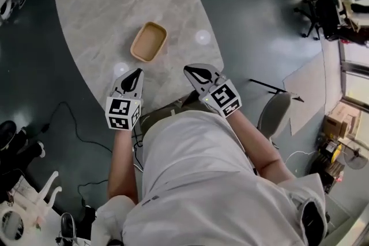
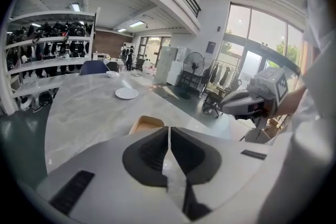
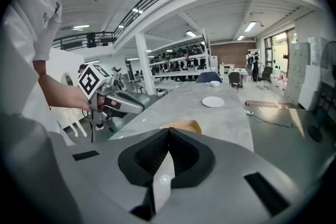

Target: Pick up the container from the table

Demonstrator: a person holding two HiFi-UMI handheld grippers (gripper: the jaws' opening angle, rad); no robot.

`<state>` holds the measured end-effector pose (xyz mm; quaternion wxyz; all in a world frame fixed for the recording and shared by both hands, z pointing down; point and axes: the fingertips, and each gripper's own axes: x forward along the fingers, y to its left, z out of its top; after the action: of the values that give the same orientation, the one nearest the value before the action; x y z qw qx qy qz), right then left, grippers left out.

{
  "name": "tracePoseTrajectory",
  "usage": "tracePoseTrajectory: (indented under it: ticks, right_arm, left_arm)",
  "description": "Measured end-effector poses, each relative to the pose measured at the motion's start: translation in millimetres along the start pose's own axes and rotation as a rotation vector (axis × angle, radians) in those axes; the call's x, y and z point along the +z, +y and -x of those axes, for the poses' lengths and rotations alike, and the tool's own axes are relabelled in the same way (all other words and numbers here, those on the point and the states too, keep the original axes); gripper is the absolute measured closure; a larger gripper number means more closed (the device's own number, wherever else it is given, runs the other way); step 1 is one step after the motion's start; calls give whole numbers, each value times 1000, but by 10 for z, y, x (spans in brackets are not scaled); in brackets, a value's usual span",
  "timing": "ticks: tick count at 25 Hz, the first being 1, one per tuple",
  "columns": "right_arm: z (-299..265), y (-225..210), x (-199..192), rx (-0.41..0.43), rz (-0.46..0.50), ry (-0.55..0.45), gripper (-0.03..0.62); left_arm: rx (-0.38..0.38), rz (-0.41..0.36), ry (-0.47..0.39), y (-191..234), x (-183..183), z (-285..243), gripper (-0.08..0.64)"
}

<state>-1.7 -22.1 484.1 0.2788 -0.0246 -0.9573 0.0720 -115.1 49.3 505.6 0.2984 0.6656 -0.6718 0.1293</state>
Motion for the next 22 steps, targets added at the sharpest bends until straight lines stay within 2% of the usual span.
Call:
tracePoseTrajectory:
  ticks: [7,12,16,22]
  right_arm:
    - [100,-250,-444,-151,-174,75,583]
    - [120,-365,-768,-237,-299,139,583]
    - [254,-373,-985,-288,-370,157,583]
    - [409,-243,-1253,-346,-447,167,583]
  left_arm:
    - [-118,-102,150,2,-227,-575,509]
    - [-170,-146,244,97,-421,-935,482]
    - [-182,-206,317,87,-599,-1209,439]
    - [-176,-290,396,96,-862,-1467,417]
